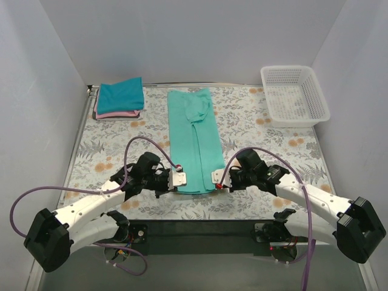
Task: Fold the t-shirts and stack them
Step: Fold the tshirt
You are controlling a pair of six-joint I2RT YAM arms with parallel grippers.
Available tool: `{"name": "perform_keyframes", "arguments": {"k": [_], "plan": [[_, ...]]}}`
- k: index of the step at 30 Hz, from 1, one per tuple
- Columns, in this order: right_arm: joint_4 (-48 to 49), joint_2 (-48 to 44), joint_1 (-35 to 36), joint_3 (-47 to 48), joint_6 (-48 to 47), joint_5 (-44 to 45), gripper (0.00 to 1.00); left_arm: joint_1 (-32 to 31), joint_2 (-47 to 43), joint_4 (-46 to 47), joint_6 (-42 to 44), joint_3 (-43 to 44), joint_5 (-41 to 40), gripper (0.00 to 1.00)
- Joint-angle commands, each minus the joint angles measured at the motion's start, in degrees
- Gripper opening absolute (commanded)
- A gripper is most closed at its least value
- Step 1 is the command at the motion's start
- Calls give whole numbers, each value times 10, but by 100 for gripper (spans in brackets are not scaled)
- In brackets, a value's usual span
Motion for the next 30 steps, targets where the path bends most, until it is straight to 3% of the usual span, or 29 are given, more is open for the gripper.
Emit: {"name": "perform_keyframes", "arguments": {"k": [1,12,23,30], "plan": [[-16,27,-1,60,17,34,1,11,12,-30,-22,38,13,0],[29,186,-98,191,-73,8,1,172,187,77,11,165,28,0],[57,401,-169,399,-116,-16,1,224,417,171,33,329,-4,0],[57,493,-187,496,-129,-30,1,248,496,177,43,415,-7,0]]}}
